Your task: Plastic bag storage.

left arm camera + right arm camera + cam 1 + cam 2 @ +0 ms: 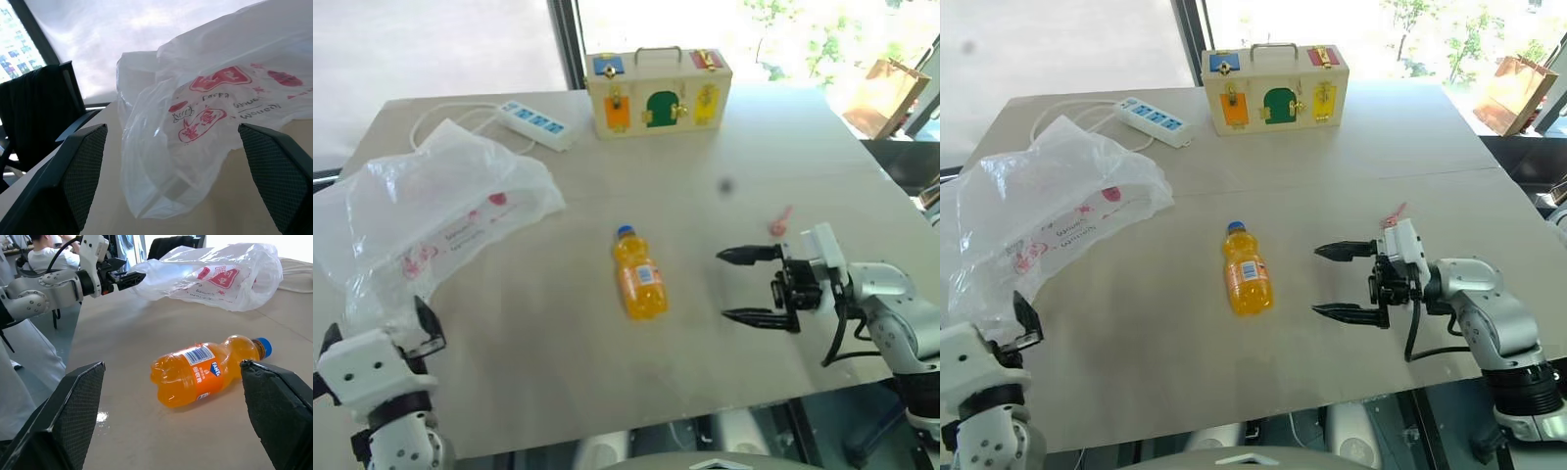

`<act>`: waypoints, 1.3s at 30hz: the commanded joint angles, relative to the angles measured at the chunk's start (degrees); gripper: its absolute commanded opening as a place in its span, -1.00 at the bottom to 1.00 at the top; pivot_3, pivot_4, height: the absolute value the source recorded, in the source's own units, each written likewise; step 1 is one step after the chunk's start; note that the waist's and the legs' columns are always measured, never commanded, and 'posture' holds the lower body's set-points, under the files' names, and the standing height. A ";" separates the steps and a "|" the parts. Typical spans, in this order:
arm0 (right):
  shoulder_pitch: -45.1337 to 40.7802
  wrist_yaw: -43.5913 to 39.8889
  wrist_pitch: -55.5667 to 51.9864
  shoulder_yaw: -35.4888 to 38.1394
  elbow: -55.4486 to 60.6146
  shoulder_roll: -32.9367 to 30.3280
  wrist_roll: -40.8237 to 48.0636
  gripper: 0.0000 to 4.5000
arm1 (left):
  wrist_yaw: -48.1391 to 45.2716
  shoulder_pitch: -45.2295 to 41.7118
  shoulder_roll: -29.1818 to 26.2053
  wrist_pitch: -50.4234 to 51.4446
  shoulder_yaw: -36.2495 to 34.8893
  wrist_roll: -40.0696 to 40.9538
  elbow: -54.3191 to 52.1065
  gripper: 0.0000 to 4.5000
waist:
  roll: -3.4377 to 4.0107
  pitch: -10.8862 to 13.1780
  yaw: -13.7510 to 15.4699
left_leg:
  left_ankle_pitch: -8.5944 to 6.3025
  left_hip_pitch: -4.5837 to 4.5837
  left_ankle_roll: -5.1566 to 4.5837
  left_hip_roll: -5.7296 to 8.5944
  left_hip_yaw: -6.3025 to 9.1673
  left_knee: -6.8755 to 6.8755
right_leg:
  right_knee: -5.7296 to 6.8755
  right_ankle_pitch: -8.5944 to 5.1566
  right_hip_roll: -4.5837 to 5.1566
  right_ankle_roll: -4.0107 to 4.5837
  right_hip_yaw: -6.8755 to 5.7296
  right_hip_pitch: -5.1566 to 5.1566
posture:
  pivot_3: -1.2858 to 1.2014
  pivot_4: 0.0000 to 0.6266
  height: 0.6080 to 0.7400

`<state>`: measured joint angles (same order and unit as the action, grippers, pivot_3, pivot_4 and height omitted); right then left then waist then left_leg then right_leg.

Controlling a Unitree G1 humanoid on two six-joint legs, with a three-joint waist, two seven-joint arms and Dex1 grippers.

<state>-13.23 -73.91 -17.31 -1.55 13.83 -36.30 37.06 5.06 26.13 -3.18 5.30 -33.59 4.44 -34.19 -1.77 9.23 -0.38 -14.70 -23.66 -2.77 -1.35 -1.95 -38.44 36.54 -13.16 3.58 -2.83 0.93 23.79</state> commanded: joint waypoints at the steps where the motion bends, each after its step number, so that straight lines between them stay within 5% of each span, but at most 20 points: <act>1: -0.11 -0.38 1.32 0.58 0.81 0.18 -0.09 0.98 | 0.79 -2.02 -2.01 2.47 -4.12 3.04 0.95 1.00 | 0.00 0.00 -0.01 | 0.00 0.01 0.00 0.00 0.01 -0.01 | 0.01 0.00 0.00 0.00 -0.01 -0.01 | 0.03 -0.52 0.98; 5: 0.77 0.04 2.15 0.85 0.86 0.51 -0.75 0.98 | -0.19 -4.30 -4.00 4.64 -5.87 6.07 3.32 1.00 | 0.00 0.00 -0.03 | 0.00 0.03 0.00 0.00 0.05 -0.04 | 0.06 0.00 0.01 0.00 -0.03 -0.05 | 0.03 -0.52 0.98; 7: 1.29 0.26 2.40 0.92 1.15 0.64 -0.80 1.00 | -0.52 -5.22 -4.78 5.22 -6.18 7.17 3.99 0.77 | 0.00 -0.01 0.00 | 0.00 0.03 0.00 0.02 0.05 -0.04 | 0.06 0.00 0.02 0.00 -0.03 -0.05 | 0.03 -0.52 0.98; 16: 2.60 2.41 1.68 0.90 3.05 1.53 -0.17 1.00 | -1.02 -6.38 -5.96 6.79 -5.69 8.49 4.23 -0.99 | 0.00 -0.01 -0.01 | 0.01 0.04 0.02 0.02 0.08 -0.05 | 0.09 0.01 0.09 0.02 -0.04 -0.05 | 0.03 -0.52 0.98; 26: 0.30 22.86 -8.28 -6.10 10.25 9.14 -6.22 1.00 | -4.57 -6.75 -5.19 6.98 1.36 9.82 2.87 -0.99 | 0.00 -0.04 -0.03 | 0.01 0.04 0.04 0.05 0.10 -0.05 | 0.15 0.01 0.42 0.03 -0.06 -0.04 | 0.03 -0.52 0.98; 39: -12.86 49.27 -39.40 -12.11 12.10 17.70 -14.09 1.00 | -4.81 -7.86 -5.90 7.58 3.09 8.78 2.67 -0.99 | 0.03 -0.06 -0.28 | 0.02 -0.03 0.07 0.11 0.22 -0.03 | 0.19 0.02 0.57 0.06 -0.15 0.03 | 0.03 -0.52 0.98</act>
<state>-25.02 -26.44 -53.57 -14.24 24.15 -19.02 22.68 -0.13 18.24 -8.61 13.36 -30.51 13.59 -28.80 -1.74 9.17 -0.66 -14.68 -23.69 -2.69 -1.25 -1.73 -38.46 36.74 -13.13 4.16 -2.76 0.78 23.82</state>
